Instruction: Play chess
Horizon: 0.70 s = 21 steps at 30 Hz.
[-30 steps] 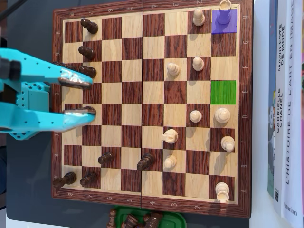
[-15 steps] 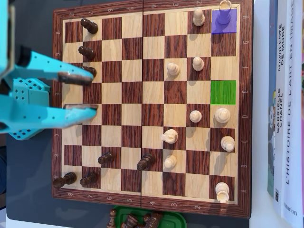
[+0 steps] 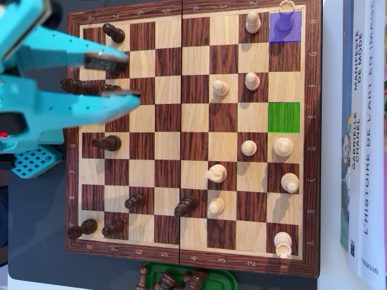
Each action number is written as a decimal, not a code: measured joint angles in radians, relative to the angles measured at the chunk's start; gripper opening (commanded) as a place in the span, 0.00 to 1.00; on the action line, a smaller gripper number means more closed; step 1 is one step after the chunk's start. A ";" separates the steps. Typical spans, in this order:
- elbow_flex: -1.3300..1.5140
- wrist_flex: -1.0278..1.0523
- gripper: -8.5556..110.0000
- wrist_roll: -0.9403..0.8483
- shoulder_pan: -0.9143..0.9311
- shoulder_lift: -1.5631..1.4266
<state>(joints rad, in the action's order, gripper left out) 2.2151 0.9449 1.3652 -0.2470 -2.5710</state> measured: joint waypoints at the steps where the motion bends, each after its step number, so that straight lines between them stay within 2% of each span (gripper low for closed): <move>1: -0.006 0.000 0.20 0.000 -0.014 0.017; 11: -0.035 0.000 0.20 0.000 -0.126 0.161; 21: -0.209 0.000 0.21 0.000 -0.175 0.382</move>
<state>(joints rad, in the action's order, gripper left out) 2.0064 0.9449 1.3652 -0.4218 -2.1890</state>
